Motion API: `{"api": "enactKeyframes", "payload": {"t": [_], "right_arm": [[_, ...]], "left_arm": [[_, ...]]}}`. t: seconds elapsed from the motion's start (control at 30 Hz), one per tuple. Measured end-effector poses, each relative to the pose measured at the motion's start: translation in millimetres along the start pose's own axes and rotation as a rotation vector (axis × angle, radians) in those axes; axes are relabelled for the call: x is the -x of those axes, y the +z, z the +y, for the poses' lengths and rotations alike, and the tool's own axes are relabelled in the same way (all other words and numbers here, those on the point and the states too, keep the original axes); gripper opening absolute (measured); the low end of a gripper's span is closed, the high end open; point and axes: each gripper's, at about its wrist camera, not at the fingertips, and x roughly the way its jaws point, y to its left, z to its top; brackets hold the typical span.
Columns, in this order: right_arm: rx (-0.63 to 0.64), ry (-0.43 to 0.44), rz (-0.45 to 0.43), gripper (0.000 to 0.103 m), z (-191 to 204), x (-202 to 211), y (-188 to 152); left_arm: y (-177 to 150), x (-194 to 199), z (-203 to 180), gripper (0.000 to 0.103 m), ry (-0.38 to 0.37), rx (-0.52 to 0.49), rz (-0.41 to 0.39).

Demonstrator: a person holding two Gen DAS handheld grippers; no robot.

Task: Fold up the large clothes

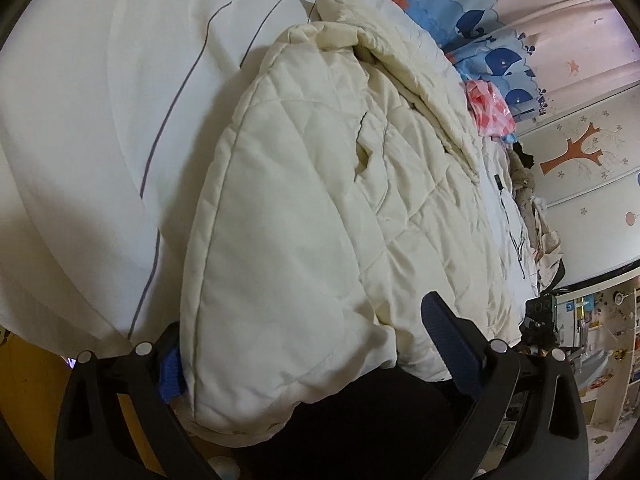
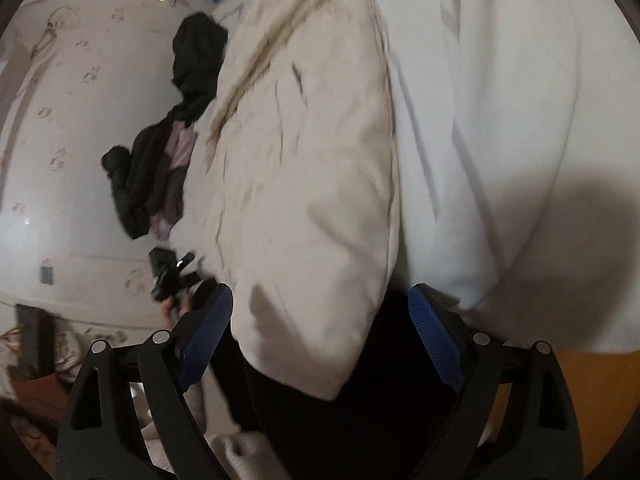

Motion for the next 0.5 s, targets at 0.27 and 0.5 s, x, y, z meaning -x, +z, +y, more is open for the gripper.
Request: {"api": "enactKeyframes", "payload": {"t": [0.27,0.5], "right_arm": [[-0.052,0.225,-0.069,0.034,-7.2,-27.0,5.8],[0.075,0.295,-0.236,0.012,47.4,-14.0,25.0]], "left_arm": [[2.2,-0.9,3.9,0.075,0.006,0.044,-0.015],[3.5,24.2,6.8,0.021,-0.060,0.109,-0.062]]}}
